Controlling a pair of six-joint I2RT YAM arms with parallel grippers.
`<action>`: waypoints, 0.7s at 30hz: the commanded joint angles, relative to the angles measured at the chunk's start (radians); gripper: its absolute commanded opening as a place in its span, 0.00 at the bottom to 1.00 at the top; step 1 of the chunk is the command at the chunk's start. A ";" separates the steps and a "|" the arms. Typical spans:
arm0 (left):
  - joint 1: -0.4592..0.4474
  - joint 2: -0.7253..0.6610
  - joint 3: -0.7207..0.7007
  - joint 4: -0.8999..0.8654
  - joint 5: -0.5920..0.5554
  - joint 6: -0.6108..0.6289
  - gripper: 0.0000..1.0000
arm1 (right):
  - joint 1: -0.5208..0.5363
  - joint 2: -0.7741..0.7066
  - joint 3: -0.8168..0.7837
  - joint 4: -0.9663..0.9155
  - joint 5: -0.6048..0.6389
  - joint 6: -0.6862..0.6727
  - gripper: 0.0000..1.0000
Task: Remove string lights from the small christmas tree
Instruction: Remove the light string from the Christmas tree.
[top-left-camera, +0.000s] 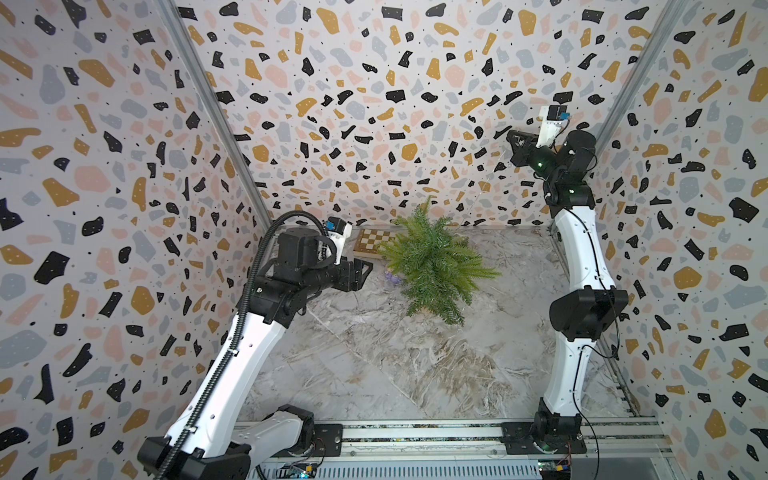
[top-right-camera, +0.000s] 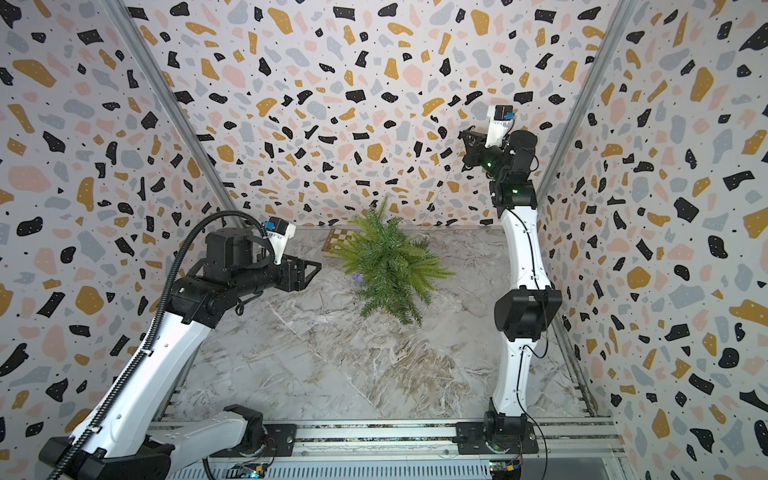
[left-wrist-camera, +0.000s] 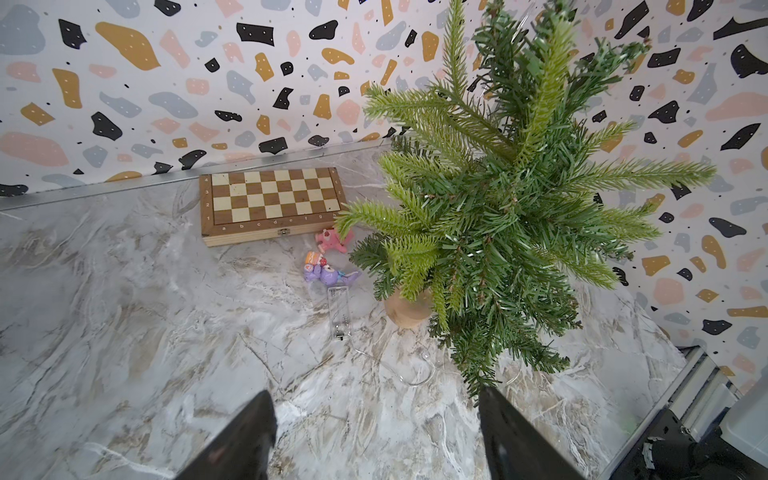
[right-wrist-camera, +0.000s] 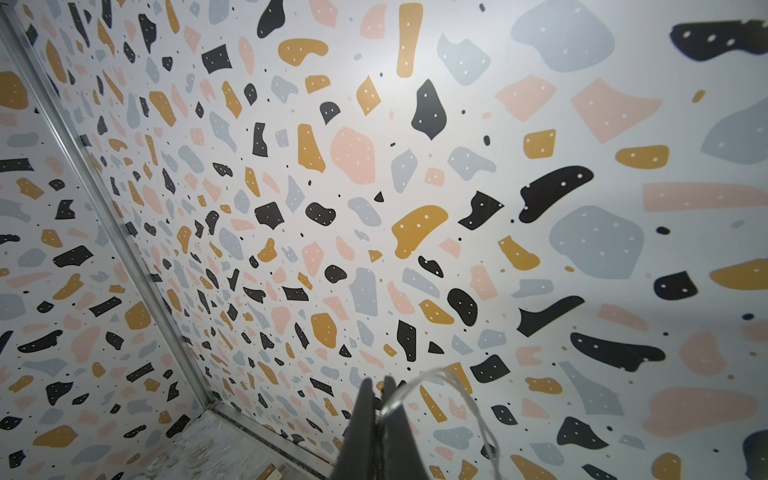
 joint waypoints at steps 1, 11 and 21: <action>0.003 -0.020 -0.009 0.012 -0.002 -0.008 0.76 | -0.003 -0.067 0.016 -0.065 0.071 -0.064 0.00; 0.002 -0.014 0.004 0.002 -0.002 -0.009 0.76 | -0.044 -0.140 -0.038 -0.109 0.121 -0.119 0.00; 0.002 -0.014 0.002 -0.001 -0.004 -0.012 0.76 | -0.061 -0.187 -0.070 -0.084 0.092 -0.114 0.00</action>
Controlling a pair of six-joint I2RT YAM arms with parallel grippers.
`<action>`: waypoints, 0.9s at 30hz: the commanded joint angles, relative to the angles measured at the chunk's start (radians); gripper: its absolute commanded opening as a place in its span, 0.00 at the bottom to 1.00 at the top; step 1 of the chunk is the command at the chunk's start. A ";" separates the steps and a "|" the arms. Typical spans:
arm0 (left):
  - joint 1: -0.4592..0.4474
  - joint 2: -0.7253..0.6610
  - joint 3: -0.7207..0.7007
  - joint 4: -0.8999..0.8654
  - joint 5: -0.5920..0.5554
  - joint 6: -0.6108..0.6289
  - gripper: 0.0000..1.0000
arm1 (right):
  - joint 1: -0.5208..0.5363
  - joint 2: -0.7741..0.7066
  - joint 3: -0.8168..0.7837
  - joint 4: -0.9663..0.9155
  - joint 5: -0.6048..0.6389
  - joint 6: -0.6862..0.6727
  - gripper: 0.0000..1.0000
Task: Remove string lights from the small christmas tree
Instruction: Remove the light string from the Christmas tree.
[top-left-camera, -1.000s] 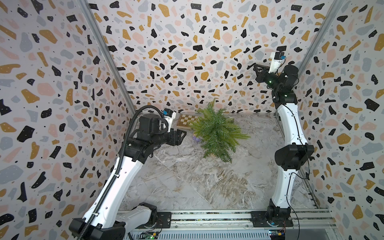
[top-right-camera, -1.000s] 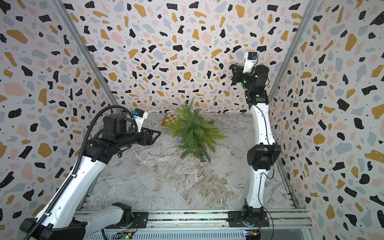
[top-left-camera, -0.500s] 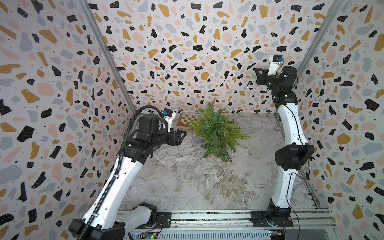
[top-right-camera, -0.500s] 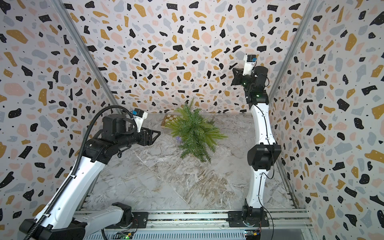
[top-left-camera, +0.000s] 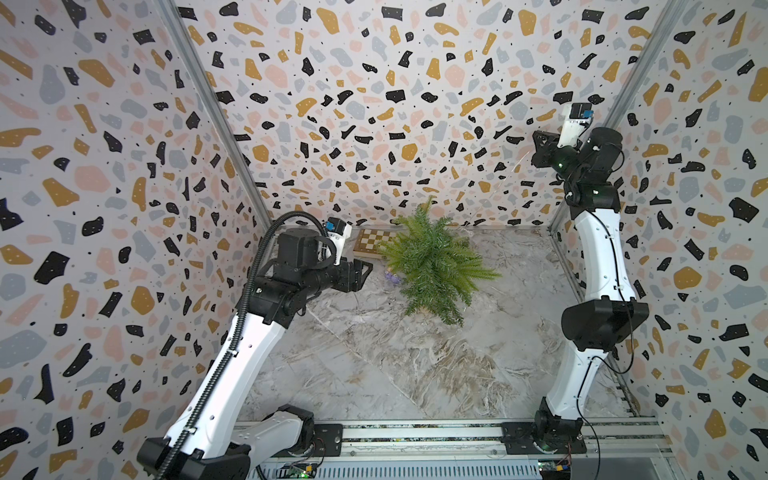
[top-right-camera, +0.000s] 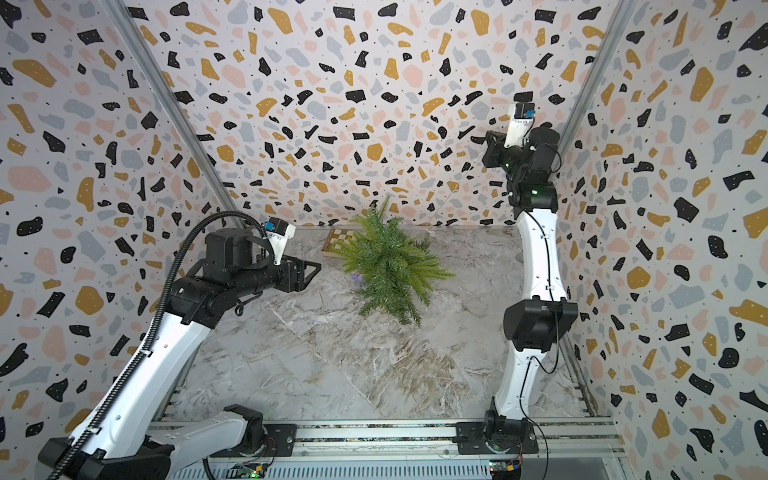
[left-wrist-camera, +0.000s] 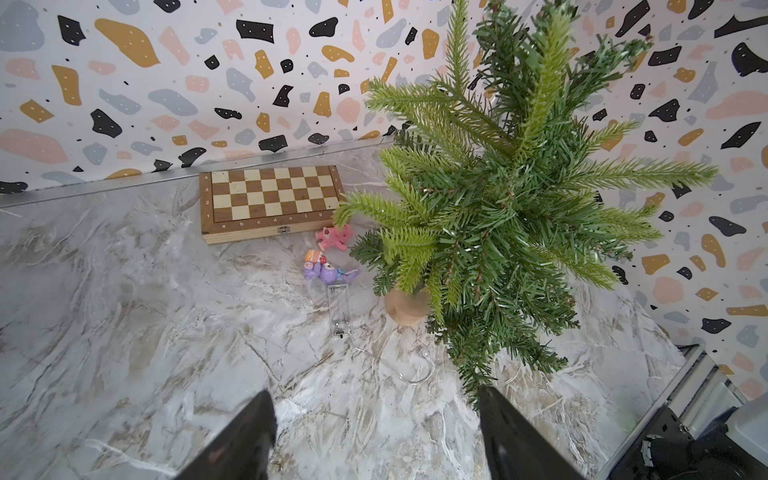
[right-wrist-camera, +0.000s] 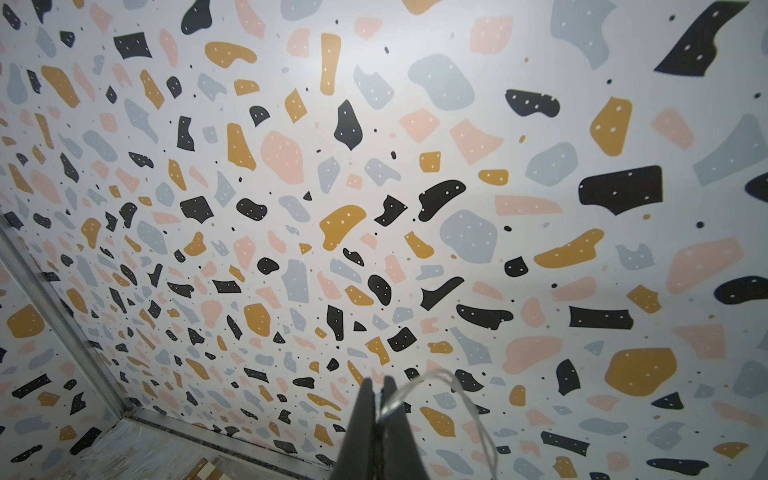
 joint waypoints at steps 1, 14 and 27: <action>0.002 -0.012 0.002 0.004 -0.004 -0.012 0.76 | -0.003 -0.057 0.004 0.031 -0.014 -0.005 0.00; 0.002 -0.016 -0.009 0.007 -0.008 -0.010 0.76 | -0.003 -0.063 0.017 0.029 -0.045 0.004 0.00; 0.003 -0.011 -0.012 0.010 -0.002 -0.015 0.76 | 0.002 -0.059 -0.015 0.094 -0.107 0.064 0.00</action>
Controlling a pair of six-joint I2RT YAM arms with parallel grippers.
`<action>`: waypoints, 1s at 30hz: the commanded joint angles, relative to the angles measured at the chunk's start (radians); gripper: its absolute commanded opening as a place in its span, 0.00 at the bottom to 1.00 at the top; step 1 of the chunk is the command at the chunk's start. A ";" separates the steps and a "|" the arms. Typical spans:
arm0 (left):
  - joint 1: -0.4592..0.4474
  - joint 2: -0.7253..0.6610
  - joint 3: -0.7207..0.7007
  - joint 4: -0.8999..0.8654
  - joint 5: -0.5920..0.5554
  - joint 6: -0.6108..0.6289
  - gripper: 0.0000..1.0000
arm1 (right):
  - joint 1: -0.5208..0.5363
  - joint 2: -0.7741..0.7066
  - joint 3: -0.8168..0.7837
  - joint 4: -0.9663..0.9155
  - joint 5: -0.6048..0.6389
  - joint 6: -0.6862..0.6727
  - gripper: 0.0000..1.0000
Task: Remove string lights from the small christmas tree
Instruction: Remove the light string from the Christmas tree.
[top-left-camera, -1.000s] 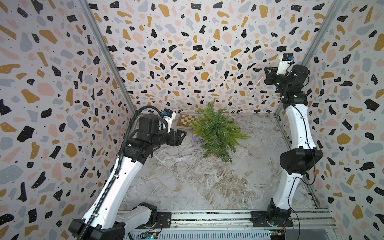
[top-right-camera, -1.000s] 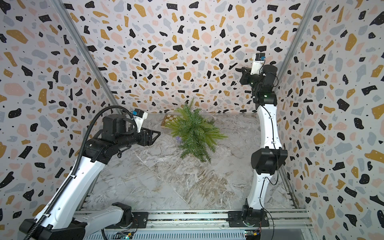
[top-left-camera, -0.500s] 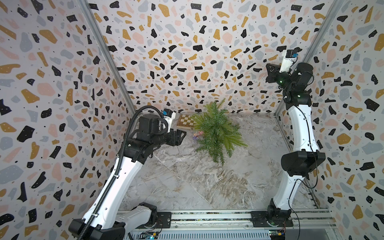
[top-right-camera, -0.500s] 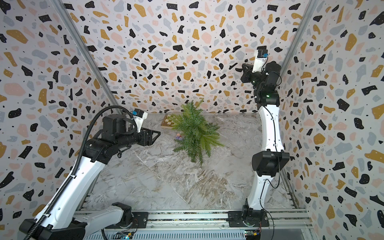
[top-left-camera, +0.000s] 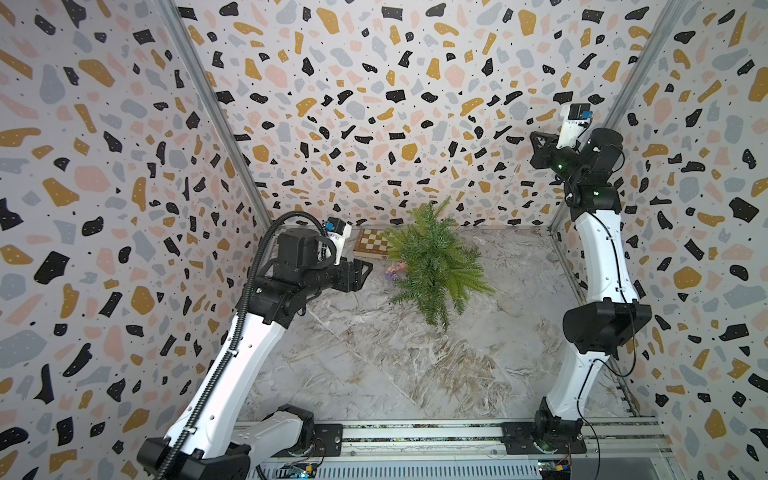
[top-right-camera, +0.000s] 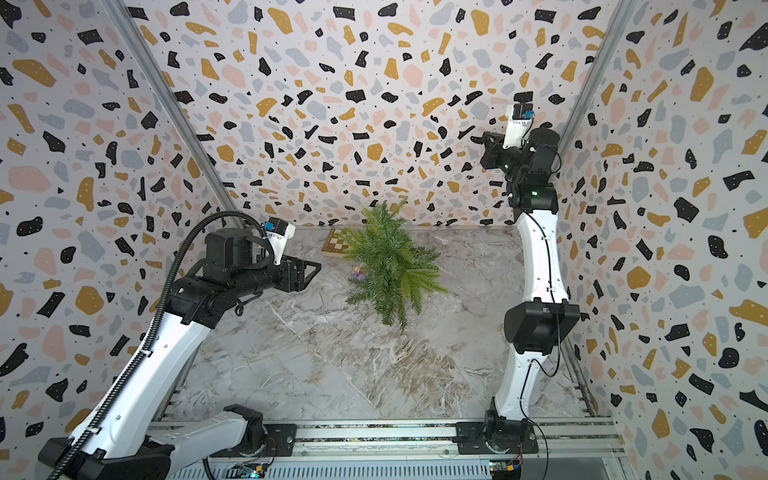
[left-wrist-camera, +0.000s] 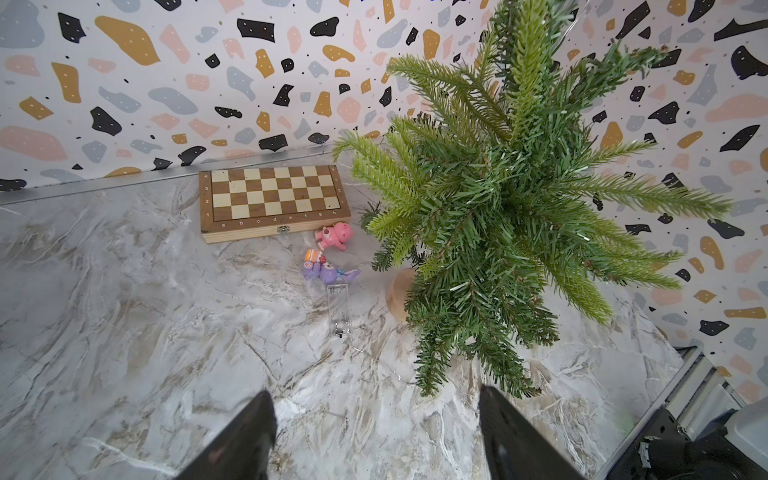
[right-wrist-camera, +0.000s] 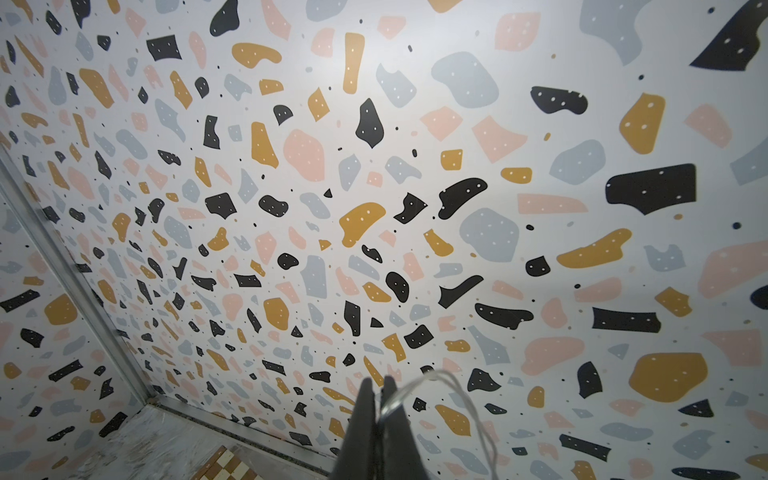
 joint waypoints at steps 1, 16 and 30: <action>0.002 -0.010 -0.013 0.010 -0.002 -0.009 0.76 | 0.004 -0.030 0.032 0.093 -0.056 0.056 0.00; 0.003 -0.012 -0.010 0.005 -0.007 -0.010 0.76 | 0.032 0.011 0.091 0.235 -0.073 0.088 0.00; 0.002 -0.005 -0.004 -0.007 -0.015 0.003 0.76 | 0.020 -0.093 0.031 0.108 0.051 -0.040 0.00</action>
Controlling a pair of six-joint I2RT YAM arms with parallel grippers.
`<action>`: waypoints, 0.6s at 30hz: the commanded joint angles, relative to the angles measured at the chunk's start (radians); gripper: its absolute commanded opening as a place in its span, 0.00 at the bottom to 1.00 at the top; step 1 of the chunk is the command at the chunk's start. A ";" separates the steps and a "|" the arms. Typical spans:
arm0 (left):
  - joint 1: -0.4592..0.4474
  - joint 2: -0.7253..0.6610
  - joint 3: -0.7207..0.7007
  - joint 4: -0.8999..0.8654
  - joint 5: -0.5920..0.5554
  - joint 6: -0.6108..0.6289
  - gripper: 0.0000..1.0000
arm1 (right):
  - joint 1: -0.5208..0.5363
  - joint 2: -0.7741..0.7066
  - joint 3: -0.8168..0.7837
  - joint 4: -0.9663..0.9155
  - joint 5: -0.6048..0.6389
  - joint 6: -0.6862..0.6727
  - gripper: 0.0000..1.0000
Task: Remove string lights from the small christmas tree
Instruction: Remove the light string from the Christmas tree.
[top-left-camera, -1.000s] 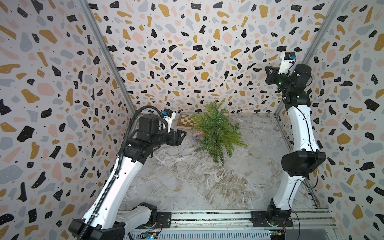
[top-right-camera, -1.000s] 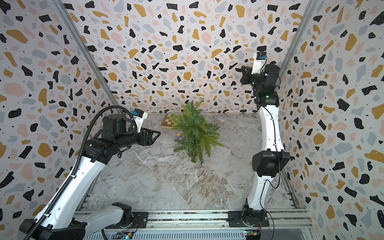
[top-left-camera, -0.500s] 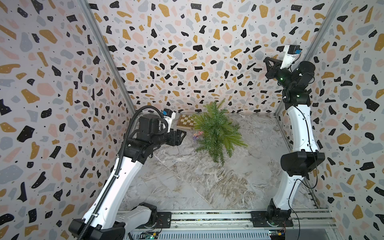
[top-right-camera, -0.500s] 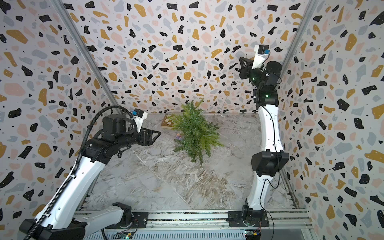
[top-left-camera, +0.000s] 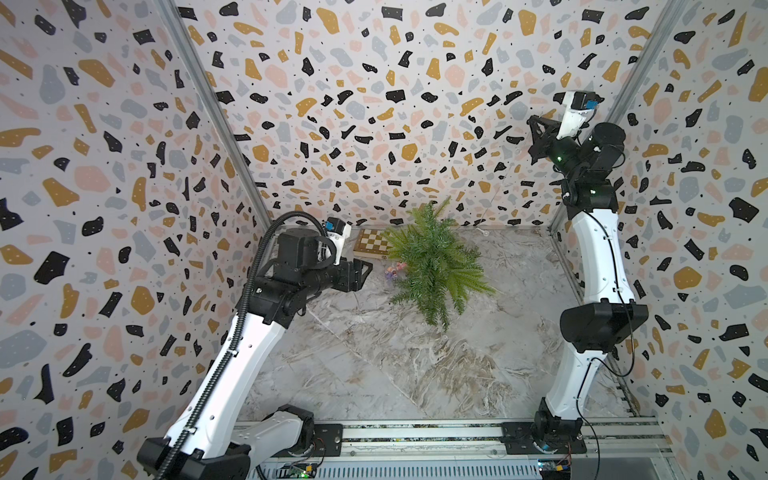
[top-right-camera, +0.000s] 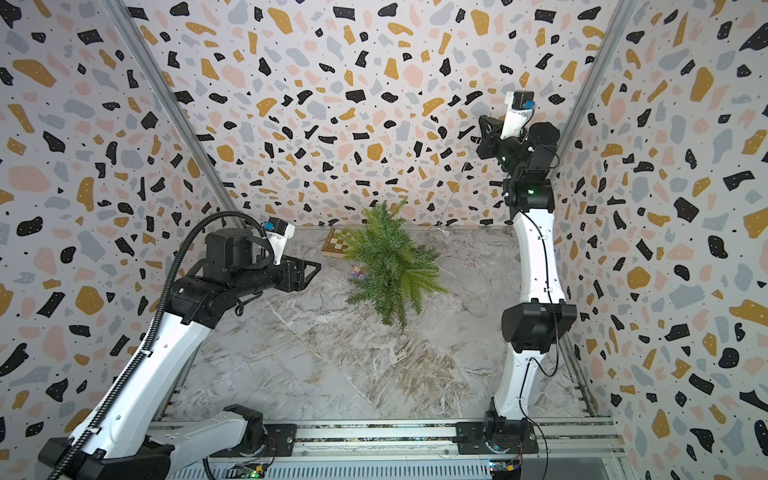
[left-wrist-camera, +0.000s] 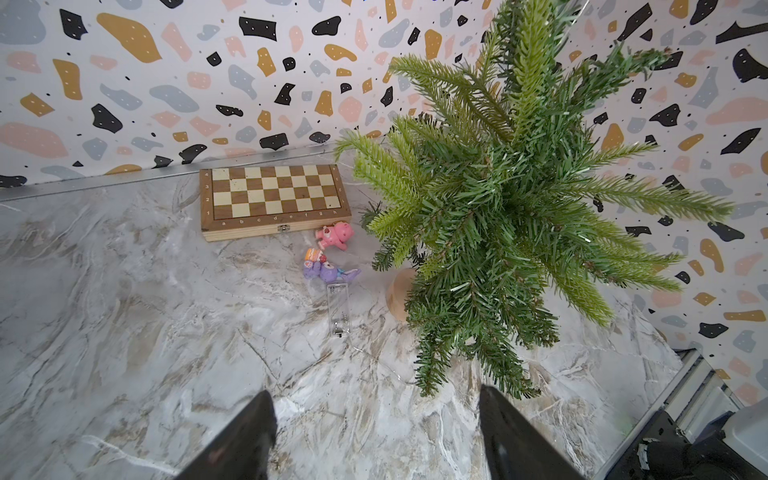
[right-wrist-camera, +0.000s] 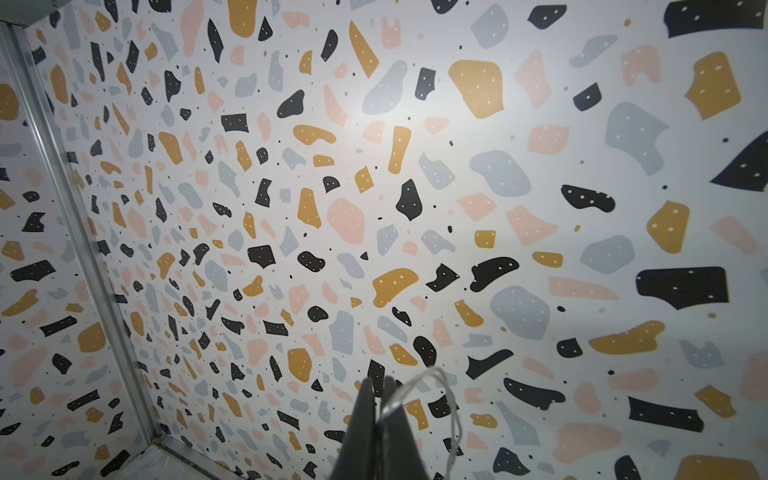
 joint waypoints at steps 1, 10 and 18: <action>0.003 -0.004 -0.004 -0.006 -0.010 0.010 0.76 | -0.010 -0.117 -0.022 -0.016 0.043 -0.051 0.00; 0.002 -0.006 -0.004 -0.002 0.005 0.013 0.76 | -0.021 -0.237 -0.166 -0.043 0.089 -0.104 0.00; 0.002 -0.008 -0.003 -0.004 0.020 0.012 0.76 | -0.044 -0.335 -0.290 -0.044 0.109 -0.115 0.00</action>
